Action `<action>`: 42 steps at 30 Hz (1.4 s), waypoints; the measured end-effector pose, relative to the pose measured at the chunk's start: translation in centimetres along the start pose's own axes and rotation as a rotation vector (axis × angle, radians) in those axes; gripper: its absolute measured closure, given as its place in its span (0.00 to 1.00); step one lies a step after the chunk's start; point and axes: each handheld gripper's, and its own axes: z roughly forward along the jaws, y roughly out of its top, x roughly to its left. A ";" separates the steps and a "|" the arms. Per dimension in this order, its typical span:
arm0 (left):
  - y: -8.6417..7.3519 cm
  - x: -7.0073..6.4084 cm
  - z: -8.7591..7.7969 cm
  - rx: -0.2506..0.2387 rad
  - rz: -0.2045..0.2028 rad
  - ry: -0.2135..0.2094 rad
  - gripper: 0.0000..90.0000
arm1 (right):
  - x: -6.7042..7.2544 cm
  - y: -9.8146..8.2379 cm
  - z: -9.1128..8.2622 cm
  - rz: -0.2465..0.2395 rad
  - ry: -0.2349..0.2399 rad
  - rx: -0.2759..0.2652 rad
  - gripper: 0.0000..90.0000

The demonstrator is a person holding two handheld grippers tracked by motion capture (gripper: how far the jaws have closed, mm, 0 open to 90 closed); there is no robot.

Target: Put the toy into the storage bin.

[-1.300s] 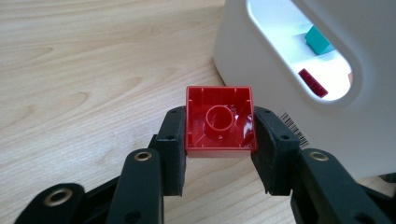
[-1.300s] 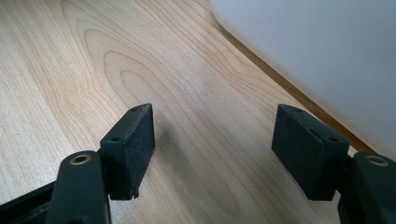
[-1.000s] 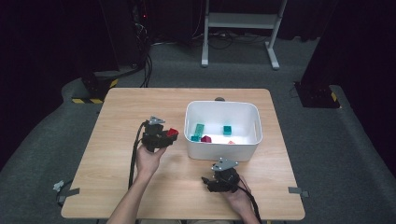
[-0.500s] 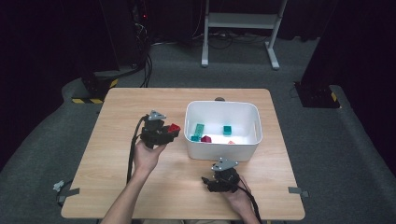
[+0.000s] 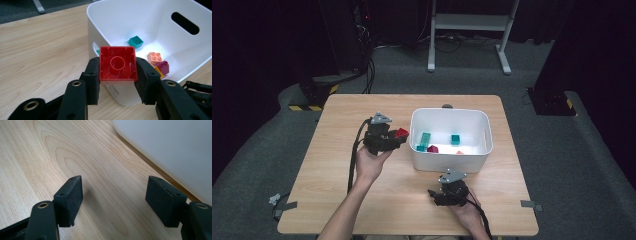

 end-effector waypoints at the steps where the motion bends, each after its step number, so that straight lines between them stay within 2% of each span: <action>1: 0.2 -0.2 -0.1 -0.002 0.006 -0.001 0.65 | 0.0 0.0 0.0 0.000 0.000 0.000 0.33; 6: 0.7 -0.6 -0.1 0.000 0.015 -0.012 0.65 | 0.0 0.0 0.0 -0.001 0.000 0.000 0.33; 8: 1.1 -0.9 -0.1 0.000 0.031 -0.017 0.65 | 0.0 0.0 0.0 -0.001 0.000 0.000 0.33; 19: 1.9 -1.9 0.4 -0.020 0.029 -0.065 0.65 | 0.0 0.0 0.0 0.001 0.000 -0.001 0.33; 26: 2.6 -3.0 1.5 -0.020 0.041 -0.096 0.65 | 0.0 0.0 0.0 0.002 0.000 0.000 0.33; 31: 2.7 -3.7 2.3 -0.006 0.071 -0.097 0.65 | 0.0 0.0 0.0 0.002 0.000 -0.001 0.33; 37: 2.8 -4.0 3.0 0.003 0.069 -0.114 0.65 | 0.0 0.0 0.0 0.001 0.001 -0.001 0.33; 42: 2.9 -4.7 3.9 0.013 0.082 -0.129 0.65 | 0.0 0.0 0.0 0.001 0.001 -0.001 0.33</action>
